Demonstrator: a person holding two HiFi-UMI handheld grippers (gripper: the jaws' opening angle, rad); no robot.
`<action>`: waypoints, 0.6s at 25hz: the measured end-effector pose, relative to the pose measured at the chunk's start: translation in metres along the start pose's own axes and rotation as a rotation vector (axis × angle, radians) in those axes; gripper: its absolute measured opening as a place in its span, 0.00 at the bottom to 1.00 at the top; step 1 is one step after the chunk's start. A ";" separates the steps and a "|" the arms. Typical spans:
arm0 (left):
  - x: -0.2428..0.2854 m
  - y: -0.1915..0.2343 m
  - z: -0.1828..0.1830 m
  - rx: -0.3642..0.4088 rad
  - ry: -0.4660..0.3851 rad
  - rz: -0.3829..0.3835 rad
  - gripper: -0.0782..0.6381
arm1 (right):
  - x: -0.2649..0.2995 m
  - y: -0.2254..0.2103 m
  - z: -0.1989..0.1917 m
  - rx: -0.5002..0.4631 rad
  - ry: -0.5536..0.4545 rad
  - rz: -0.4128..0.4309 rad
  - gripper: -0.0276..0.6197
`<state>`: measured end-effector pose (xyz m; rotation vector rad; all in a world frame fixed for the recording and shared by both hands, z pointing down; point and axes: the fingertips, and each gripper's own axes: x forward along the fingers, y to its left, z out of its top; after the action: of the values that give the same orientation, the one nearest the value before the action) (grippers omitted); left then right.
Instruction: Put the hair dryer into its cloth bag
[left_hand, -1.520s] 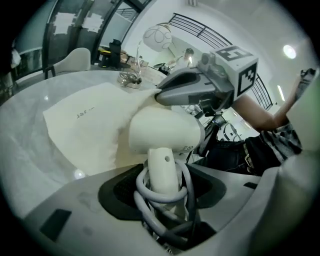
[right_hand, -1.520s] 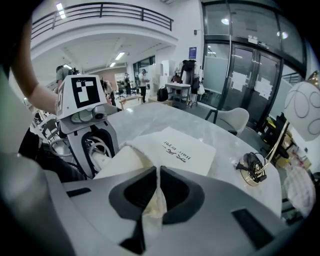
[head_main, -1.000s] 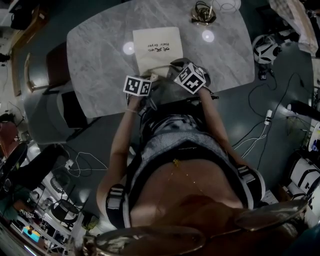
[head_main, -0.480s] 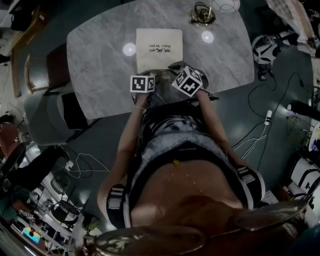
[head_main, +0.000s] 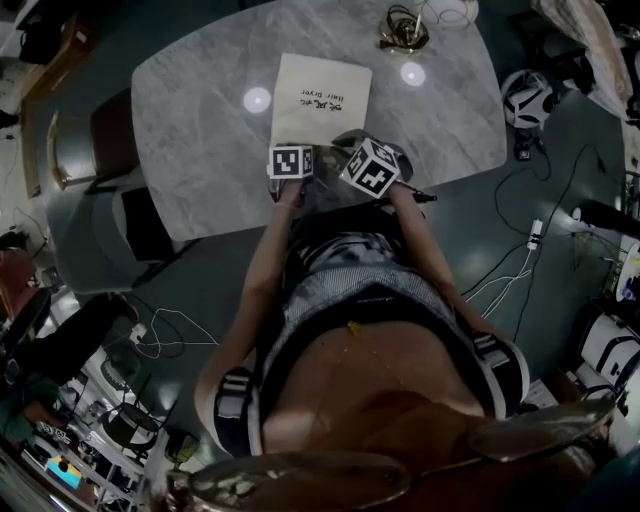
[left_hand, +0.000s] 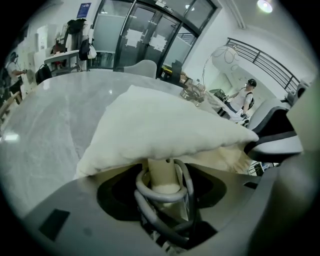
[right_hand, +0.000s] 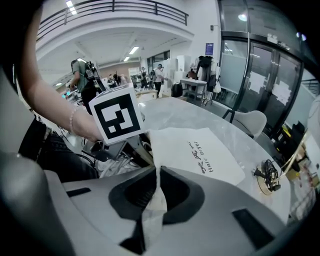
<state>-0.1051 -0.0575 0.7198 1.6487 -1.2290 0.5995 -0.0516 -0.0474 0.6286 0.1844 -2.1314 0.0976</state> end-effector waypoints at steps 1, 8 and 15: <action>0.001 0.000 0.000 0.002 -0.001 0.002 0.46 | 0.001 0.000 -0.001 0.000 0.001 0.001 0.16; 0.008 0.005 -0.006 0.076 0.025 0.044 0.48 | 0.003 0.001 -0.001 0.007 0.001 0.010 0.16; 0.007 0.010 -0.011 0.134 0.065 0.087 0.50 | 0.003 0.003 -0.002 0.017 -0.004 0.008 0.16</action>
<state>-0.1095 -0.0509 0.7344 1.6783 -1.2409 0.7985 -0.0520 -0.0448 0.6325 0.1865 -2.1360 0.1205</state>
